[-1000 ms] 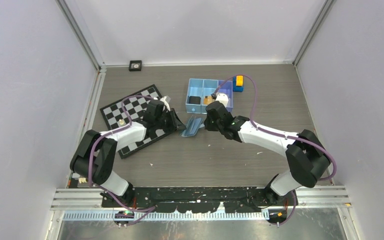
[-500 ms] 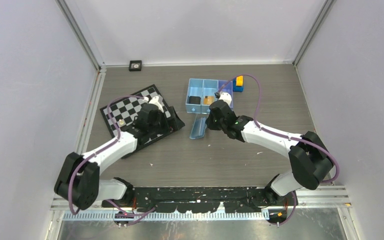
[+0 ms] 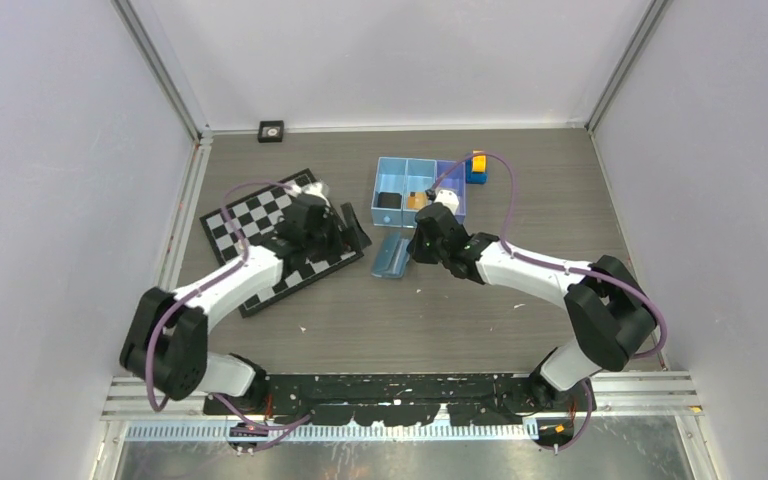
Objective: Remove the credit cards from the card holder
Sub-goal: Open the card holder at the center of the board.
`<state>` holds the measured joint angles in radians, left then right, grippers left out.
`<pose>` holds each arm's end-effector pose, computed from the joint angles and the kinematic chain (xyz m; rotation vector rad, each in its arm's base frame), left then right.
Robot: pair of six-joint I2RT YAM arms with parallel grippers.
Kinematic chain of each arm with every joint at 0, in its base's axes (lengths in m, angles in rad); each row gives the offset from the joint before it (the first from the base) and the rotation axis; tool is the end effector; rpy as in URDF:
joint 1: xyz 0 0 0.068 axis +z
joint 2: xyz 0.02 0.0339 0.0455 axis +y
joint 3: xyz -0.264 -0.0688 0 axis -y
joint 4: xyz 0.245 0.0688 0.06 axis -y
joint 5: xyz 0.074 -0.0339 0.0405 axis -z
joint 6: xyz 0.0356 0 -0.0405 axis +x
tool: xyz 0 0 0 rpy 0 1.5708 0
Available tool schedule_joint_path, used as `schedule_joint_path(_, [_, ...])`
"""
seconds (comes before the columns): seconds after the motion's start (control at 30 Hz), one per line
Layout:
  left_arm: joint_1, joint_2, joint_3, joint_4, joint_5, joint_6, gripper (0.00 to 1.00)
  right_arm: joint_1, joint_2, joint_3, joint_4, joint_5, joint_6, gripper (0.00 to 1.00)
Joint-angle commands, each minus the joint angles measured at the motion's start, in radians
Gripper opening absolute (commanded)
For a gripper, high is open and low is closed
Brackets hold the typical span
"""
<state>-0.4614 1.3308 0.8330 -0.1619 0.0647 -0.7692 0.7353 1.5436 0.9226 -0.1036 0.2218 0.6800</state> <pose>0.2566 -0.1301 0.2385 -0.3212 2.3116 -0.7216 0.2488 0.2145 0.2116 0.0521 2.3211 0.4825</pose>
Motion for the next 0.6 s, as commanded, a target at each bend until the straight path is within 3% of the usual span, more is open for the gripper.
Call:
schedule_joint_path(0.0, [-0.125,0.093,0.034,-0.014,0.047,0.118,0.91,-0.002,-0.031,0.009,0.052,-0.016,-0.009,0.0])
schedule_joint_path(0.1, [-0.199,0.106,0.07,-0.028,-0.013,0.181,0.99,-0.002,-0.053,-0.015,0.072,-0.015,-0.004,0.0])
schedule_joint_path(0.57, [-0.223,0.314,0.18,-0.072,-0.069,0.216,1.0,-0.002,-0.067,-0.022,0.087,-0.042,-0.001,0.0])
